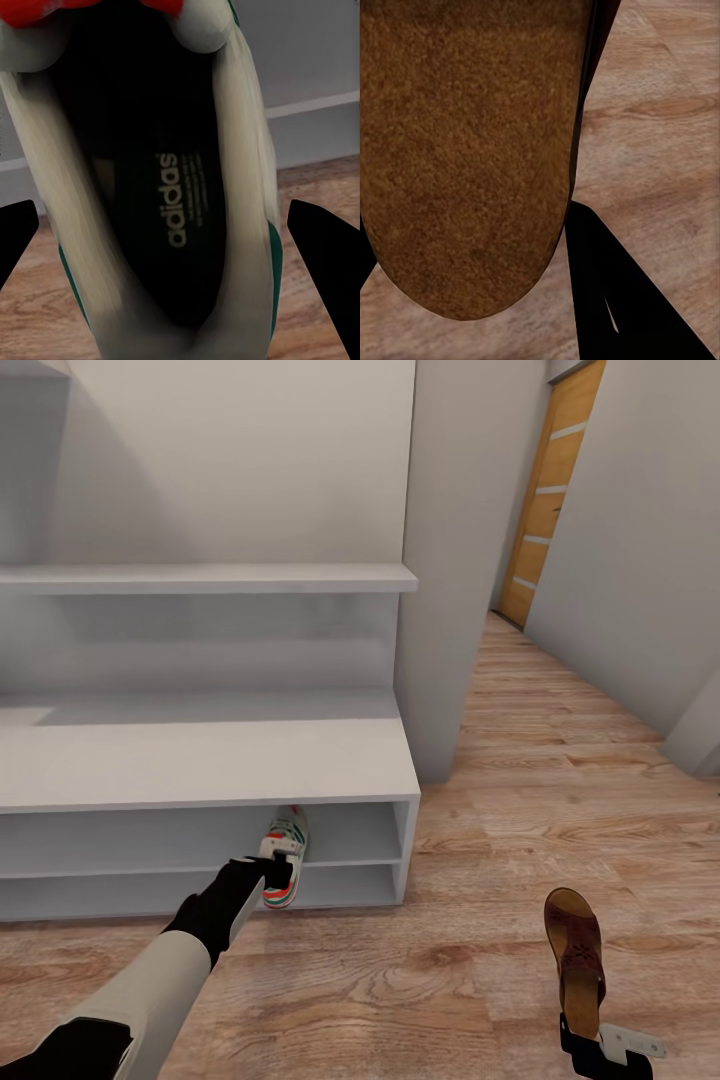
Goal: Pick up the two gym shoes and the two sandals from the corridor floor and place them onto the hallstand (shoe rack) in the corridor, making sure they are on the rack and not on the floor. Arrange them so the two gym shoes are next to each other and the two sandals are next to each other.
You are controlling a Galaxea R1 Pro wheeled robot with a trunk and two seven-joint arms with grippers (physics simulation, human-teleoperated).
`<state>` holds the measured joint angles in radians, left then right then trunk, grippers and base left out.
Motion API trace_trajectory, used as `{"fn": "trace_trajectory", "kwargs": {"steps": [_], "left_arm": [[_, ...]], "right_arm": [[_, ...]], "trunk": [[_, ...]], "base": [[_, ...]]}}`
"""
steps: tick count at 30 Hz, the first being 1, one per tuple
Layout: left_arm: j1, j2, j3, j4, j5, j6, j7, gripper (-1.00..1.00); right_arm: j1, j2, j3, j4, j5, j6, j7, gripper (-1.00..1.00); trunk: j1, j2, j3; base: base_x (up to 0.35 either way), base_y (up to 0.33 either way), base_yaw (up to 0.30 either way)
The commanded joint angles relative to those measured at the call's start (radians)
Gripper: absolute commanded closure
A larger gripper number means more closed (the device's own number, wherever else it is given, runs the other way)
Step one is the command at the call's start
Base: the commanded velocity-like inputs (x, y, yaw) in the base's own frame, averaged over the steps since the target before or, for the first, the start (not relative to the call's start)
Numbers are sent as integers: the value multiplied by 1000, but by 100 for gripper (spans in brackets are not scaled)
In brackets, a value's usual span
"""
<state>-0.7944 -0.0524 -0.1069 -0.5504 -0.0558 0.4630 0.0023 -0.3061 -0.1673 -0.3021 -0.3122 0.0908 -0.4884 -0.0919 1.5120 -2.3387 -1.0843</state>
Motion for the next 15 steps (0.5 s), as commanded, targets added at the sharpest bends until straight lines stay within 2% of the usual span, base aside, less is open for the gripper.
{"fn": "trace_trajectory", "kwargs": {"steps": [1,5,15], "left_arm": [[0,1,-2,-2,-6,5,0,100],[0,1,2,-3,-5,6,1,100],[0,7,4,-5,-2,3,2,100]], "right_arm": [[-1,0,-3,1,6,-3,-5,100],[-1,0,-3,1,6,-3,-5,100],[-1,0,-3,1,6,-3,-5,100]], "trunk": [[0,0,-1],[7,-14,-7],[7,-14,-17]], "base": [[0,0,0],[0,0,0],[0,0,0]]}}
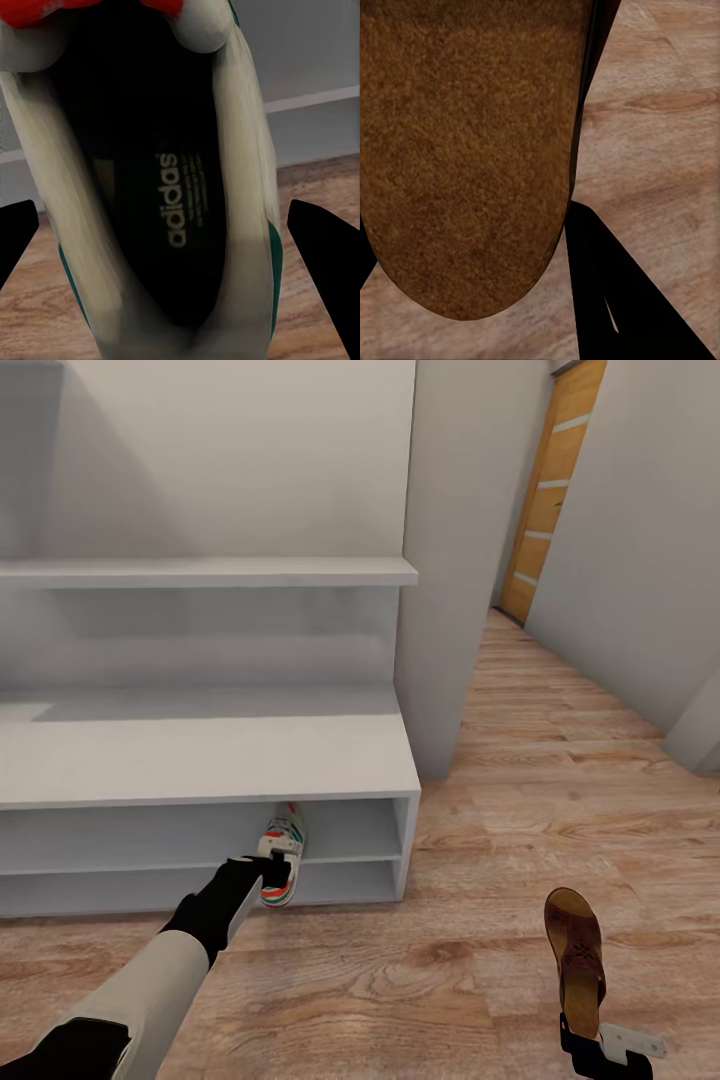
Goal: Pick up the two gym shoes and the two sandals from the corridor floor and place them onto the hallstand (shoe rack) in the corridor, making sure they are on the rack and not on the floor. Arrange them so the two gym shoes are next to each other and the two sandals are next to each other.
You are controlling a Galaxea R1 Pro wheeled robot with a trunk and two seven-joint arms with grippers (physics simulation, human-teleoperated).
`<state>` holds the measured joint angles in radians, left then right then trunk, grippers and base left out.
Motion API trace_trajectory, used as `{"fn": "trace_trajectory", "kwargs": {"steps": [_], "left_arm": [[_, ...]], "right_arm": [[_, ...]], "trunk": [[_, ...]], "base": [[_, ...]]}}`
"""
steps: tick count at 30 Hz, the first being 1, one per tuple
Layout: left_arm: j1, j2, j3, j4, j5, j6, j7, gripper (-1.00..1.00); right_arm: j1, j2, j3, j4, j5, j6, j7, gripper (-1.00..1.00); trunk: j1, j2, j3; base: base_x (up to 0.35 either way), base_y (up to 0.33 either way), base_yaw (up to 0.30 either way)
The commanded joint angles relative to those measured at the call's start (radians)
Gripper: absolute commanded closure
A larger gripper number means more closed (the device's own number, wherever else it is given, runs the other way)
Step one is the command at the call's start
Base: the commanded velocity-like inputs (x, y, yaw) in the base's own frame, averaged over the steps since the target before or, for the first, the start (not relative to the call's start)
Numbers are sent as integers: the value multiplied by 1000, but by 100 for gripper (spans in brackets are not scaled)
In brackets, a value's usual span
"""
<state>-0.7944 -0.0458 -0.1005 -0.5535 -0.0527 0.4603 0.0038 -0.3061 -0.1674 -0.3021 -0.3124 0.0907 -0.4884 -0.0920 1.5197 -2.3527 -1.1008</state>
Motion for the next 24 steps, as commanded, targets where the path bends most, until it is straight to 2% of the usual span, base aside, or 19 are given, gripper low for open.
{"fn": "trace_trajectory", "kwargs": {"steps": [1,5,15,24], "left_arm": [[0,0,-2,-2,-5,5,1,100],[0,1,0,-2,-6,5,12,100],[0,1,-1,-2,-8,2,31,100],[0,1,-1,-2,-6,3,32,100]], "right_arm": [[-1,0,-3,1,6,-2,-5,100],[-1,0,-3,1,6,-2,-5,100],[-1,0,-3,1,6,-2,-5,100],[-1,0,-3,1,6,-2,-5,100]], "trunk": [[0,0,-1],[11,-21,-11],[11,-21,-11],[11,-21,-11]], "base": [[0,0,0],[0,0,0],[4,0,0],[148,0,0]]}}
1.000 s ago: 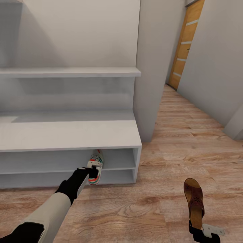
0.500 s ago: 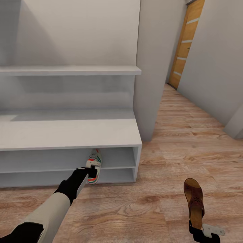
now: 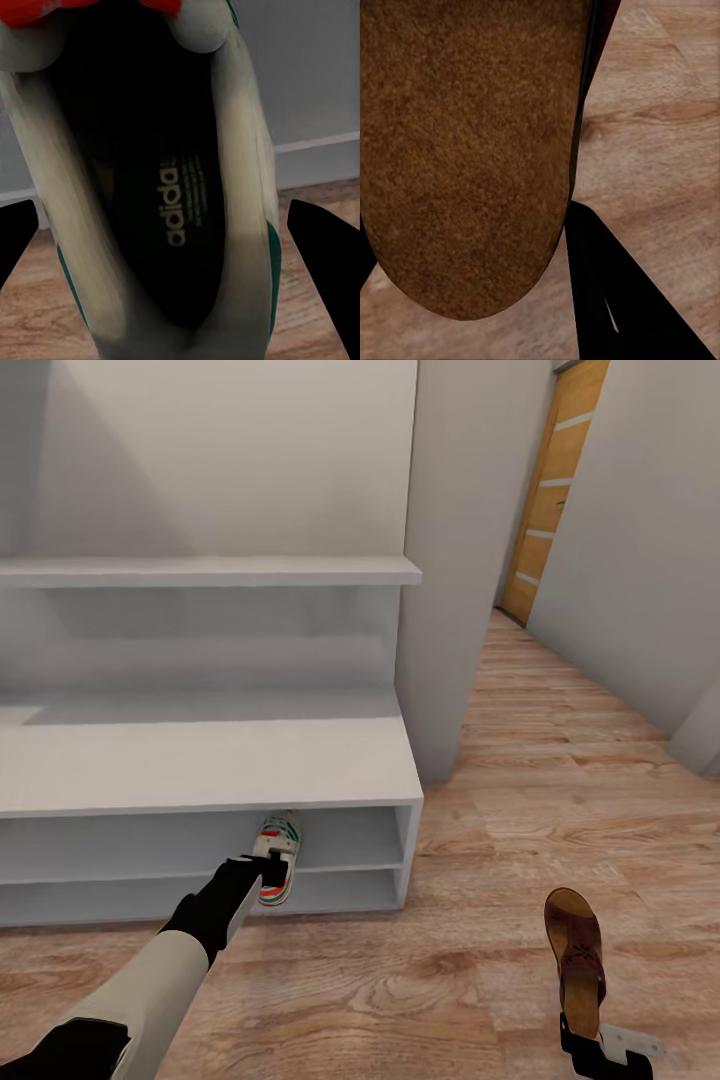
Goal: Pick up the two gym shoes and the two sandals from the corridor floor and place them onto the hallstand (shoe rack) in the corridor, making sure they are on the rack and not on the floor. Arrange them so the two gym shoes are next to each other and the two sandals are next to each other.
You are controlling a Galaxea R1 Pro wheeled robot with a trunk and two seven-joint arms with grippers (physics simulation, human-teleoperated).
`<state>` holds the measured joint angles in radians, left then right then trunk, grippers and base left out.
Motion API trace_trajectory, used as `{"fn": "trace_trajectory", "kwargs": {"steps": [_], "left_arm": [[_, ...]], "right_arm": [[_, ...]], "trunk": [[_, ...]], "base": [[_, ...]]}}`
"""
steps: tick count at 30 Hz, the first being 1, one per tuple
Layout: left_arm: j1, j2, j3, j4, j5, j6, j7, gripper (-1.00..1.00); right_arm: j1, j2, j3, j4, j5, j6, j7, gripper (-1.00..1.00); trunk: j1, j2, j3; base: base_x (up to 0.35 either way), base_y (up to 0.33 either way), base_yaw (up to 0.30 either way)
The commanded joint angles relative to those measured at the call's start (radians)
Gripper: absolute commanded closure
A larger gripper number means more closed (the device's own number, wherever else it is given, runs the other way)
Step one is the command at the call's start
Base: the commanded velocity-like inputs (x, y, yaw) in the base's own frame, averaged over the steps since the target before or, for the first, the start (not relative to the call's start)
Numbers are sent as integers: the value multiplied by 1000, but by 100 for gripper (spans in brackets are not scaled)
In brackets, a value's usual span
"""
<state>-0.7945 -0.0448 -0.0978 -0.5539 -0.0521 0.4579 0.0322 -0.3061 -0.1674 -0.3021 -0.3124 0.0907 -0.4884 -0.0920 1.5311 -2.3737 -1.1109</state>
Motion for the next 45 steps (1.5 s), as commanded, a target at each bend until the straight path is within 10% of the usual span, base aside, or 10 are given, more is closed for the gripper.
{"fn": "trace_trajectory", "kwargs": {"steps": [1,45], "left_arm": [[0,0,-3,-1,-6,5,3,100],[0,0,-3,-1,-3,5,3,100]], "right_arm": [[-1,0,-3,1,6,-3,-5,100],[-1,0,-3,1,6,-3,-5,100]], "trunk": [[0,0,-1],[0,0,-1]], "base": [[23,0,0],[90,0,0]]}}
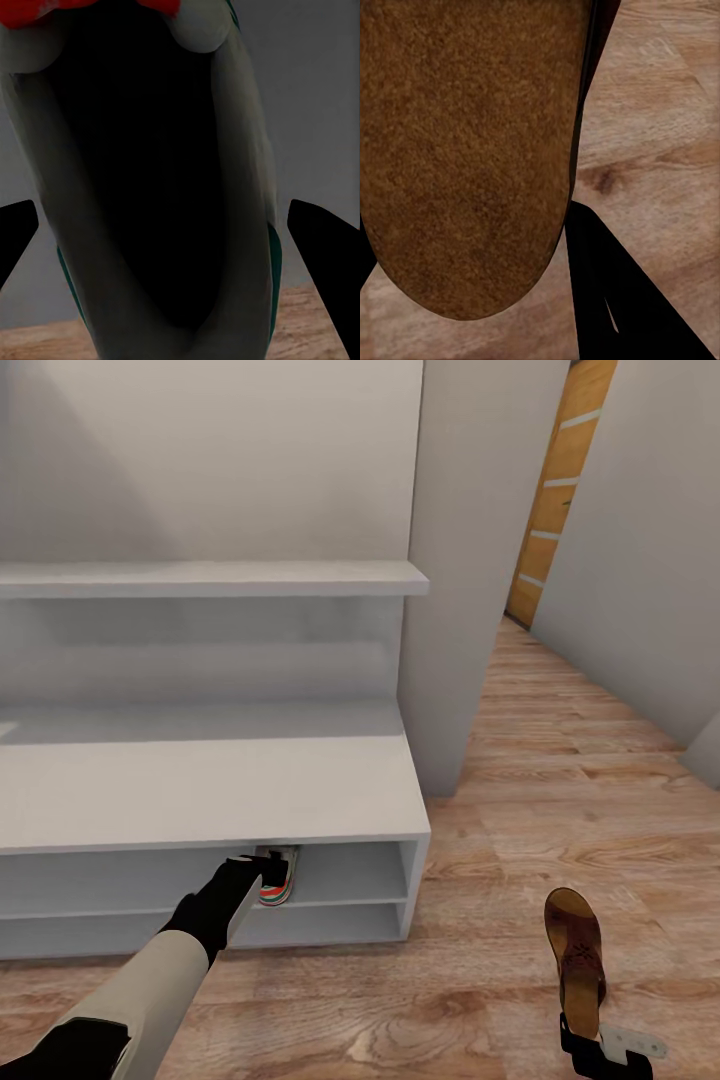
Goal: Pick up the two gym shoes and the two sandals from the corridor floor and place them onto the hallstand (shoe rack) in the corridor, making sure they are on the rack and not on the floor. Arrange them so the two gym shoes are next to each other and the two sandals are next to each other.
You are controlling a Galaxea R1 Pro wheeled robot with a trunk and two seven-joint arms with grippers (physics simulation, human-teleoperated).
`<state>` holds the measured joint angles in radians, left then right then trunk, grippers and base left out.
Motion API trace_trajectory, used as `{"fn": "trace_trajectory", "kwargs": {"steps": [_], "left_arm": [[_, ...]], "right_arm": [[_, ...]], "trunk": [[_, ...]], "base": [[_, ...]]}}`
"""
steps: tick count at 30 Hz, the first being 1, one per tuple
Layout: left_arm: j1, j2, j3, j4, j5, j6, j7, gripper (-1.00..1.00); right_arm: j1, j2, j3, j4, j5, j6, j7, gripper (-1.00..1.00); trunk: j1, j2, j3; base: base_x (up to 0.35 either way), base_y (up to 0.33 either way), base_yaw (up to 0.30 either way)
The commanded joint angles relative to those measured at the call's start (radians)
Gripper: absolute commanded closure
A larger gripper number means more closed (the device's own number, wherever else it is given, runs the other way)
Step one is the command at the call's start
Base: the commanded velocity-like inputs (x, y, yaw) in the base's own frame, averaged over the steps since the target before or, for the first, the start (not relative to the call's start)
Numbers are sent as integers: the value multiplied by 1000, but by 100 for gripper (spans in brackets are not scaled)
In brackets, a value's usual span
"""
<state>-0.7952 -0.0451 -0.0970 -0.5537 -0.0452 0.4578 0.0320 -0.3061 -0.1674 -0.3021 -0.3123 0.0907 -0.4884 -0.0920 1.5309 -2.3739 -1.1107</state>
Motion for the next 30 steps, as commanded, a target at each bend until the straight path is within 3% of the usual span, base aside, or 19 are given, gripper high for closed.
{"fn": "trace_trajectory", "kwargs": {"steps": [1,30], "left_arm": [[1,1,-4,-2,-10,5,3,100],[1,0,-4,0,-11,6,1,100]], "right_arm": [[-1,0,-3,1,6,-3,-5,100],[-1,0,-3,2,6,-3,-5,100]], "trunk": [[0,0,-1],[0,0,-1]], "base": [[11,0,0],[5,0,0]]}}
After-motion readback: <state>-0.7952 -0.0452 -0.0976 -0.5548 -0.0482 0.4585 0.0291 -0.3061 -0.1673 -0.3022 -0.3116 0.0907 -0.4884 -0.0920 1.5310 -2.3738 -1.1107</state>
